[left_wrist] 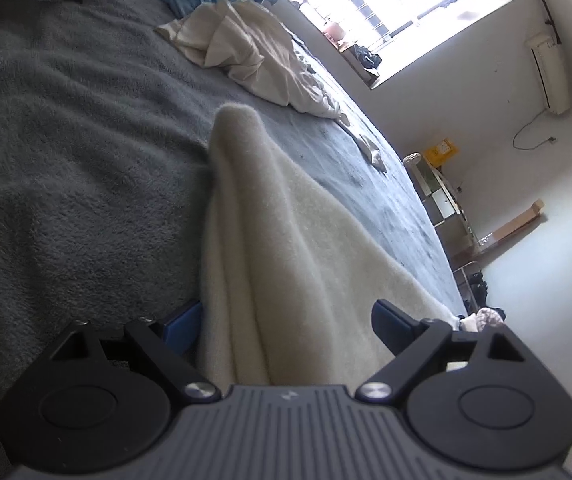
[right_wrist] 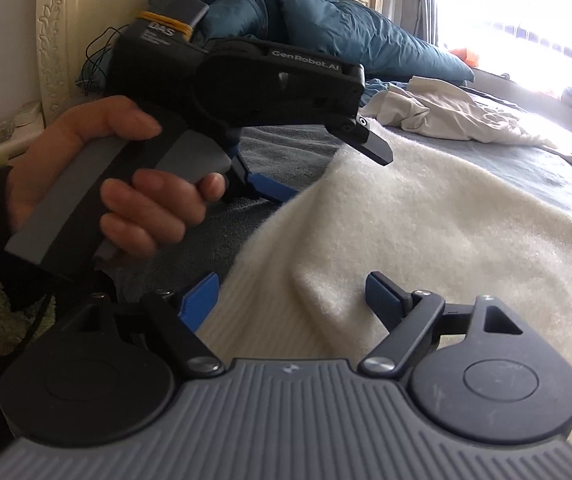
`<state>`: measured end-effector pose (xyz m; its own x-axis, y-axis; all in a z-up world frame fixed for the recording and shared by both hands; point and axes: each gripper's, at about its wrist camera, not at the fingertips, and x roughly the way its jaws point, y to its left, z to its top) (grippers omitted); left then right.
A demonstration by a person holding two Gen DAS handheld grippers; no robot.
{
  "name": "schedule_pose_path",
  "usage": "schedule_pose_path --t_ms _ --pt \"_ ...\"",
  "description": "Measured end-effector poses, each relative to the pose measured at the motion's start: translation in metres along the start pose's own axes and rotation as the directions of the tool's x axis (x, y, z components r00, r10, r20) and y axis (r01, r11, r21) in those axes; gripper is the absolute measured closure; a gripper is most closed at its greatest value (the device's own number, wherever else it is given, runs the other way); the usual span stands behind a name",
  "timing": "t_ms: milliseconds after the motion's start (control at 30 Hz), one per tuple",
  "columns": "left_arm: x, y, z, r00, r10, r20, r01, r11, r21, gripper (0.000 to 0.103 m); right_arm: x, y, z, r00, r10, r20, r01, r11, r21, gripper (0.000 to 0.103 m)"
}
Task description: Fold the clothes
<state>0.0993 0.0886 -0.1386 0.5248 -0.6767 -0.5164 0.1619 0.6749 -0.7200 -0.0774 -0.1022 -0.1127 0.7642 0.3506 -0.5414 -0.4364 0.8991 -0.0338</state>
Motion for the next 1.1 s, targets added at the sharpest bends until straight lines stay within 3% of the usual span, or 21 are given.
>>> schedule_pose_path --t_ms 400,600,1100 --pt "-0.014 -0.010 -0.032 0.996 -0.021 -0.087 0.023 0.999 0.023 0.011 -0.001 0.001 -0.006 1.000 -0.002 0.008 0.002 1.000 -0.023 0.018" --pt "-0.016 -0.019 -0.043 0.986 -0.055 -0.159 0.058 0.998 0.015 0.011 0.004 0.005 -0.006 1.000 -0.019 0.012 0.019 0.999 -0.049 0.015" --pt "-0.020 -0.038 -0.048 0.987 -0.055 -0.153 0.054 0.998 -0.012 0.012 0.026 0.020 0.002 0.993 -0.112 0.027 0.114 0.987 -0.111 0.012"
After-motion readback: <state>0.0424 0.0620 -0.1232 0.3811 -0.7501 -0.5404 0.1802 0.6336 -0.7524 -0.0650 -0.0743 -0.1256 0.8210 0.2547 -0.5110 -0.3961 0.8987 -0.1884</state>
